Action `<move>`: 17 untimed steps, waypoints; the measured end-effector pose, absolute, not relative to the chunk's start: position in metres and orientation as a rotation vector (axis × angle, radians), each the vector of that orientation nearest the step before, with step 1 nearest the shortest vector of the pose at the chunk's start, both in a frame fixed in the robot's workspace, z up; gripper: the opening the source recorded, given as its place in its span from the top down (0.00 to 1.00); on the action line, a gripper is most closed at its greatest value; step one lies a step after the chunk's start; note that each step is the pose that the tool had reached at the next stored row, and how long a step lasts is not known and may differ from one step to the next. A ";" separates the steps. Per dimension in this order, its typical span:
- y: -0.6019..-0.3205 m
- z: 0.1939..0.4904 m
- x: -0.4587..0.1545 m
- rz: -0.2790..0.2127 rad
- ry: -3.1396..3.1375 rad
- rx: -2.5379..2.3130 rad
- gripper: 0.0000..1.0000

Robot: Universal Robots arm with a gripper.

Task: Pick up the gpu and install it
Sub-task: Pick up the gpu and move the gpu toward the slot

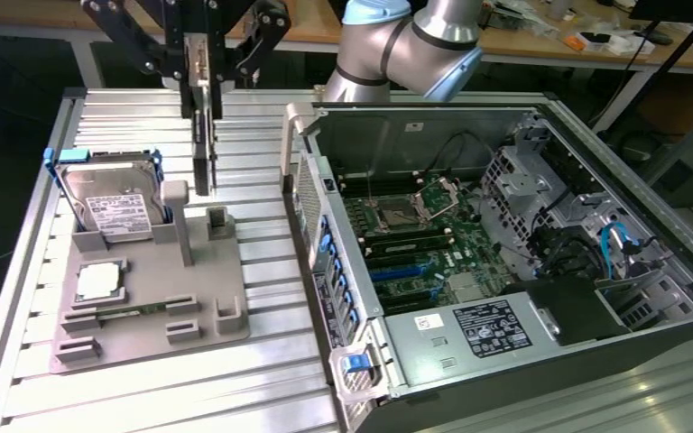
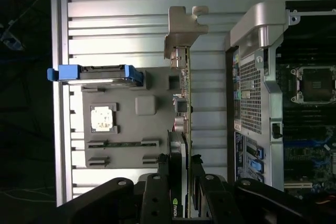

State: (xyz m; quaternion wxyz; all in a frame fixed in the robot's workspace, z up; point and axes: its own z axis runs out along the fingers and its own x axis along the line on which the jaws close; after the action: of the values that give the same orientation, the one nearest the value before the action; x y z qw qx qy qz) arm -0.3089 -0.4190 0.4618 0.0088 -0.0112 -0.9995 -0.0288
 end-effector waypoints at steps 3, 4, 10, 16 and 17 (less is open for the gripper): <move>-0.419 0.462 -0.309 -0.090 -3.121 -0.035 0.73; -0.419 0.462 -0.308 -0.090 -3.121 -0.035 0.73; -0.419 0.461 -0.287 -0.090 -3.121 -0.035 0.73; -0.419 0.459 -0.260 -0.090 -3.121 -0.035 0.73; -0.419 0.459 -0.256 -0.090 -3.121 -0.035 0.73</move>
State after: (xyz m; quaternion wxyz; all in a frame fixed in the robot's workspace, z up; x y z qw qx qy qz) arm -0.2559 -0.4189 0.4593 0.0094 -0.0112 -0.9995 -0.0289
